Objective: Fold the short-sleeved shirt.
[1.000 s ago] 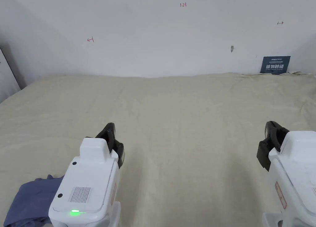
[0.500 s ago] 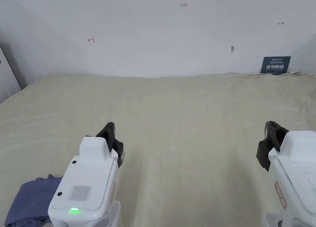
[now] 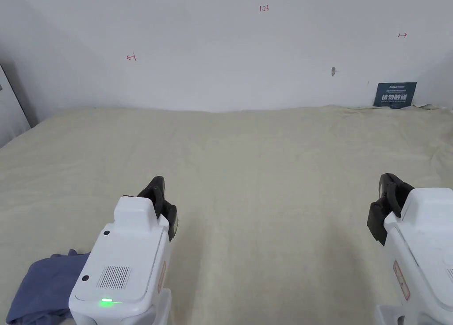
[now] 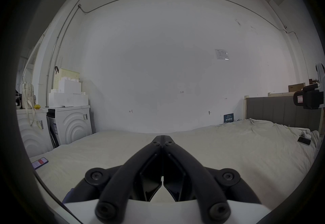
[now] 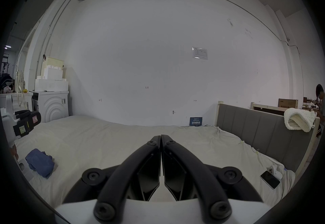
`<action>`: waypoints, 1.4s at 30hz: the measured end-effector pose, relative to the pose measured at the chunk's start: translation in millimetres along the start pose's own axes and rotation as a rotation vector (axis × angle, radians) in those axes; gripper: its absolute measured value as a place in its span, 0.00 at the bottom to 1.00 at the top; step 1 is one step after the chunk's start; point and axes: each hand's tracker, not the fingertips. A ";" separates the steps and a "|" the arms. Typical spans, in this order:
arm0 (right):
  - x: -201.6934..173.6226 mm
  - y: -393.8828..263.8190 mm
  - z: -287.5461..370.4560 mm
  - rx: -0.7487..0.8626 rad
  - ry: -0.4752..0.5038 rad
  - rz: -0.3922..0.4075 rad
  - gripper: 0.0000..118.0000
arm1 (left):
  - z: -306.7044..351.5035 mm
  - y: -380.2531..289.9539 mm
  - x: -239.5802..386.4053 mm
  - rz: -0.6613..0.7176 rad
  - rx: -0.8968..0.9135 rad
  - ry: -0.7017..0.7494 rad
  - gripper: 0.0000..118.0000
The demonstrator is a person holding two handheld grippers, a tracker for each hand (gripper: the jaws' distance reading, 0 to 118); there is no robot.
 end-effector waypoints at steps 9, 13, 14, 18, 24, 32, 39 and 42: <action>-1.5 -0.4 -0.9 -0.012 0.008 0.010 0.01 | -0.9 -2.1 -0.9 0.010 -0.010 -0.012 0.01; -2.3 -0.9 0.7 -0.010 0.010 -0.002 0.40 | -2.4 -2.6 -4.1 0.027 -0.023 -0.018 0.35; -1.6 -0.5 0.1 -0.018 0.014 -0.007 0.56 | -2.7 -2.9 -4.5 0.023 -0.024 -0.016 0.40; -2.6 -1.3 1.3 -0.015 0.013 -0.004 0.81 | -2.1 -2.5 -6.6 0.020 -0.030 -0.028 0.50; -1.9 -0.8 3.2 -0.011 0.025 -0.019 0.93 | -1.1 -3.7 -10.1 0.051 -0.031 -0.017 0.99; -1.1 1.3 4.5 -0.003 0.026 -0.030 1.00 | 1.3 -1.2 -9.7 0.039 -0.022 -0.018 1.00; 0.5 2.0 5.4 0.001 0.019 -0.028 1.00 | 3.3 0.6 -8.7 0.042 -0.008 -0.021 1.00; 1.5 1.7 6.0 0.003 0.012 -0.027 1.00 | 4.0 1.1 -8.2 0.038 -0.002 -0.019 1.00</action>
